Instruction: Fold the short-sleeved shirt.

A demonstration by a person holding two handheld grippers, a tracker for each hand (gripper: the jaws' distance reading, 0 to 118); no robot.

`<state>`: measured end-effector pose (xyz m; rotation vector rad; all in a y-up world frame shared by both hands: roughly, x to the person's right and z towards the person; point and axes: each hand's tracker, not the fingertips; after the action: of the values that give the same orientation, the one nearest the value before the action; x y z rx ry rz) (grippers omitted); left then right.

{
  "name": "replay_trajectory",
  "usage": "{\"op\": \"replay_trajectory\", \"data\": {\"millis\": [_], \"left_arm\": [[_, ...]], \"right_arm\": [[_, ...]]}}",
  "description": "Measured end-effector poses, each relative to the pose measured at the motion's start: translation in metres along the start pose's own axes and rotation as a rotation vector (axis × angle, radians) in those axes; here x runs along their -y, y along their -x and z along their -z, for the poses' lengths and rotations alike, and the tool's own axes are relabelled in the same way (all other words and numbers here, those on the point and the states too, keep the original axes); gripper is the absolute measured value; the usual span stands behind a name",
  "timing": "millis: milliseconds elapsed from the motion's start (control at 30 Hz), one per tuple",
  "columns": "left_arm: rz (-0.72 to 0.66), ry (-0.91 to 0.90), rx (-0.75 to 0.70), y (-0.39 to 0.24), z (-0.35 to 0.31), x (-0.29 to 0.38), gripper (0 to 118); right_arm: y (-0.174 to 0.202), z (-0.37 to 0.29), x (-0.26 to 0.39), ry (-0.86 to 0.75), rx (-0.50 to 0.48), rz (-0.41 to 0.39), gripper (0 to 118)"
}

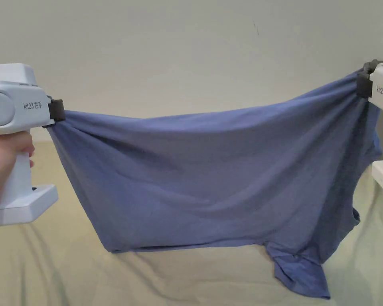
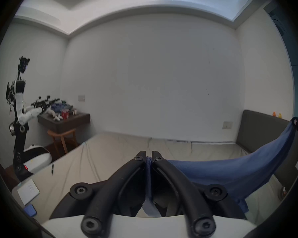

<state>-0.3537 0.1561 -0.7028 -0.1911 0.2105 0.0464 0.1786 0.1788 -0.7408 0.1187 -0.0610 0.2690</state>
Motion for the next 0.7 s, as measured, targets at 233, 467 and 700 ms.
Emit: {"op": "replay_trajectory", "data": {"millis": [233,467,700], "left_arm": [[-0.069,0.150,0.076,0.010,-0.027,0.108,2],[-0.139,0.238,0.103,0.025,-0.091,0.179,2],[-0.081,0.220,0.170,0.033,-0.193,0.217,2]], "right_arm": [[0.000,-0.060,0.101,0.187,-0.097,0.126,5],[-0.021,-0.142,0.162,0.278,-0.120,0.245,5],[-0.048,-0.258,0.175,0.290,-0.156,0.348,5]]}}
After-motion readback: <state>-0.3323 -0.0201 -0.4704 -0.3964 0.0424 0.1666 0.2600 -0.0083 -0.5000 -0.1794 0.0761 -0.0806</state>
